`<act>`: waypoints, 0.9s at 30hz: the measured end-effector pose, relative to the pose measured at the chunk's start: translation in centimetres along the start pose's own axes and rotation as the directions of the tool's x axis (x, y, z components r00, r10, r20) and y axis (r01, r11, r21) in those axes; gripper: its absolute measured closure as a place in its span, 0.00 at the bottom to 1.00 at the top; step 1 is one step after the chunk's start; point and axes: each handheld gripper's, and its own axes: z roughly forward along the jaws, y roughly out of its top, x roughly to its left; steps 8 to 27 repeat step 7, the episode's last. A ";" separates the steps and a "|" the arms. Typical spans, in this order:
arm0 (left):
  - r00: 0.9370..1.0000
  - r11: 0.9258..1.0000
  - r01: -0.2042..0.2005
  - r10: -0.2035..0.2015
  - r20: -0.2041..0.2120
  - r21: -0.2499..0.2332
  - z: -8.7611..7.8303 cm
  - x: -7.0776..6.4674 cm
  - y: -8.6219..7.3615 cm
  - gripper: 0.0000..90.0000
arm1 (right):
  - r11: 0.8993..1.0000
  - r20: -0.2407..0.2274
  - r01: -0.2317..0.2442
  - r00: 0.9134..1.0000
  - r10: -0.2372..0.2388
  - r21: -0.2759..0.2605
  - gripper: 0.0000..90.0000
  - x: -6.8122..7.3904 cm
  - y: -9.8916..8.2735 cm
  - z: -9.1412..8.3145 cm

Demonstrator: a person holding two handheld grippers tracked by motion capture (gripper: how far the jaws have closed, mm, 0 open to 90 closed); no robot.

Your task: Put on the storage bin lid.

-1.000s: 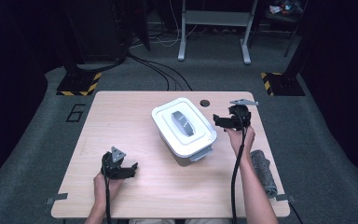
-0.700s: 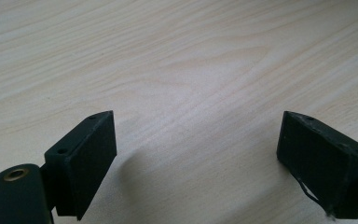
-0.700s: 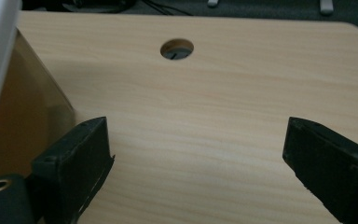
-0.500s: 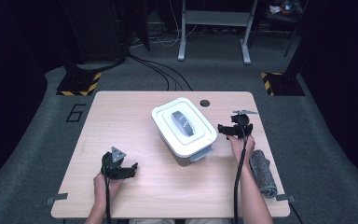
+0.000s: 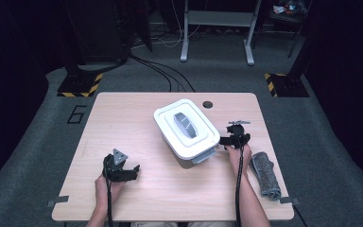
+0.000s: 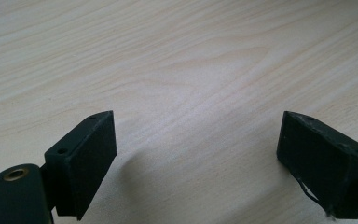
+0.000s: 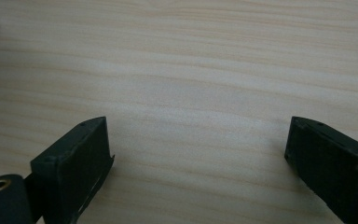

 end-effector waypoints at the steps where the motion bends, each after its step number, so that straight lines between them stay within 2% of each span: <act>1: 1.000 1.000 0.000 0.000 0.000 0.000 0.0 0.0 0.0 0.13 | 1.000 0.015 -0.005 1.000 0.005 -0.007 0.05 0.1 0.0 0.2; 3: 1.000 1.000 0.000 0.000 -0.001 -0.001 0.0 0.0 0.0 0.13 | 1.000 0.059 0.000 0.998 0.001 -0.023 0.00 0.3 -0.2 0.6; 4: 1.000 1.000 0.001 -0.001 -0.007 -0.009 0.0 -0.1 0.0 0.13 | 0.999 0.060 0.006 0.998 -0.004 -0.039 0.00 0.2 -0.4 0.6; 27: 1.000 1.000 -0.002 0.002 -0.009 -0.008 0.0 -0.1 0.0 0.13 | 0.999 0.059 0.008 0.998 -0.006 -0.038 0.00 0.2 -0.4 0.6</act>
